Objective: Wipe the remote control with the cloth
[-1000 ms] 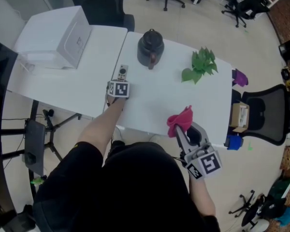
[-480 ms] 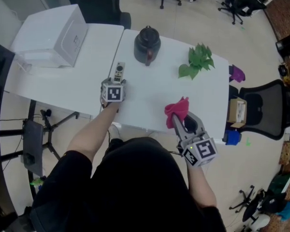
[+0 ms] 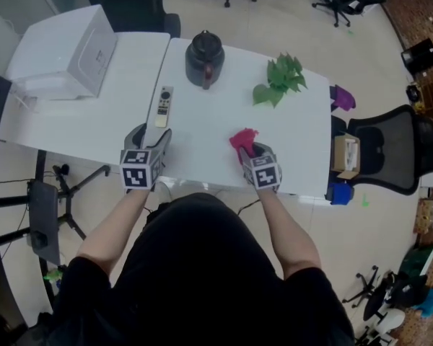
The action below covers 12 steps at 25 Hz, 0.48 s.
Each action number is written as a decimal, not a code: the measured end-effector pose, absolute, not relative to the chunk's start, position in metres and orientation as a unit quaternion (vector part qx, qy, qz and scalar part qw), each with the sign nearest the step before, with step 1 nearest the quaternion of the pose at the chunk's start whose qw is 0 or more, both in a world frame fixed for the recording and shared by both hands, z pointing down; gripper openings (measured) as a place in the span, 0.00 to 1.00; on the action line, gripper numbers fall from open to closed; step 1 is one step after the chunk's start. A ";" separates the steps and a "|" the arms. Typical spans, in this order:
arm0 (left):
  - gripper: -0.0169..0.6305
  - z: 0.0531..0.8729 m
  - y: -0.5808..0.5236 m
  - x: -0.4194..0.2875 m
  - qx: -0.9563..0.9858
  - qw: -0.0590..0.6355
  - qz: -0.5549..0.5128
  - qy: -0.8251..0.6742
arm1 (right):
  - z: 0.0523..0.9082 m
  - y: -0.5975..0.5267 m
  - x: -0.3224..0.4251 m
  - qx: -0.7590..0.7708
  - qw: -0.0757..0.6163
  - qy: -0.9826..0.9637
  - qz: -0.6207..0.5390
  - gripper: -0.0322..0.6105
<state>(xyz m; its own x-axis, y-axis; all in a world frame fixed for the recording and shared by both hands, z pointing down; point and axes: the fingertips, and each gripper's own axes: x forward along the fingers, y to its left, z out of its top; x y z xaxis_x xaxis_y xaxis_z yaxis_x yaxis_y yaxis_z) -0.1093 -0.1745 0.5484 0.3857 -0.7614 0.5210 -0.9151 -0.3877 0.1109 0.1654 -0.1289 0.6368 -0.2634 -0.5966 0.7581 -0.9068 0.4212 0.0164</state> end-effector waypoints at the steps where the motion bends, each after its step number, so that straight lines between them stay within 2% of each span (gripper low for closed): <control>1: 0.51 0.543 -0.168 -0.108 0.812 0.191 0.197 -0.515 | 0.648 -0.132 0.166 0.490 0.370 -0.757 0.223 0.22; 6: 0.51 0.526 -0.148 -0.099 0.822 0.178 0.200 -0.502 | 0.686 -0.137 0.172 0.484 0.422 -0.726 0.248 0.24; 12: 0.51 0.523 -0.145 -0.099 0.825 0.167 0.205 -0.499 | 0.699 -0.136 0.182 0.491 0.437 -0.706 0.263 0.27</control>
<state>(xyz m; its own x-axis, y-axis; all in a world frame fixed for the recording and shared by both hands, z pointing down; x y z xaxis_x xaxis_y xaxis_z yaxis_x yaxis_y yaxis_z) -0.0990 -0.1449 0.5231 0.4177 -0.7552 0.5051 -0.8921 -0.4464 0.0703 0.1816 -0.1360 0.6987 -0.1354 -0.4637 0.8756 -0.9232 0.3799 0.0585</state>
